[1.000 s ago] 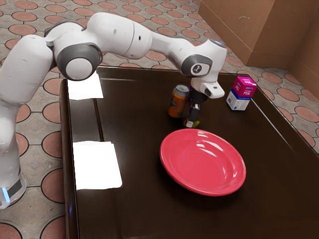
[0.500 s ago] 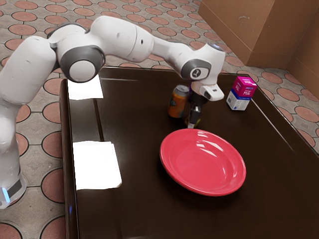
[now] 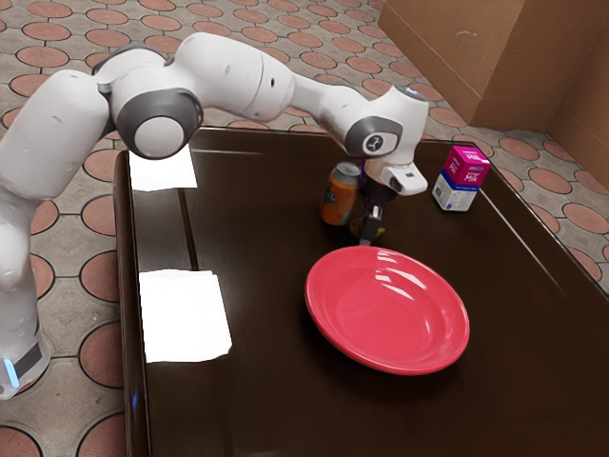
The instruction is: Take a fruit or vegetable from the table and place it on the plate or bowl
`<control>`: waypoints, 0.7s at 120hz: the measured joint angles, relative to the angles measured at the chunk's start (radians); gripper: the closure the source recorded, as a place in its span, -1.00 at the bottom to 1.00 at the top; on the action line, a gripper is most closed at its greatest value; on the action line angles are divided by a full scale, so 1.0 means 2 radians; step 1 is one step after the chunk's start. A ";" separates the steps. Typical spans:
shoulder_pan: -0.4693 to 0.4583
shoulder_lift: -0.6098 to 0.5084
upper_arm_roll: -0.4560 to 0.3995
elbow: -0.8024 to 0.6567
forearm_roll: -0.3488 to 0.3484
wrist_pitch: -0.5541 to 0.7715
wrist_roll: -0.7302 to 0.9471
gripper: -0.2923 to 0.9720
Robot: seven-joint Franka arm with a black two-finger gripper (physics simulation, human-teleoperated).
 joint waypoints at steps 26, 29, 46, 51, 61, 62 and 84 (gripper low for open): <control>-0.001 0.000 0.000 0.000 0.001 0.001 -0.005 -0.07; -0.002 0.000 0.000 0.000 0.001 0.001 -0.006 -0.04; -0.005 -0.004 -0.004 0.034 0.005 -0.010 -0.010 0.21; -0.005 -0.006 -0.007 0.049 0.006 -0.015 -0.012 0.25; -0.006 -0.009 -0.031 0.084 0.007 -0.024 -0.015 0.27; -0.007 -0.009 -0.034 0.085 0.007 -0.024 -0.015 0.27; -0.010 -0.012 -0.109 0.095 0.006 -0.032 -0.024 0.34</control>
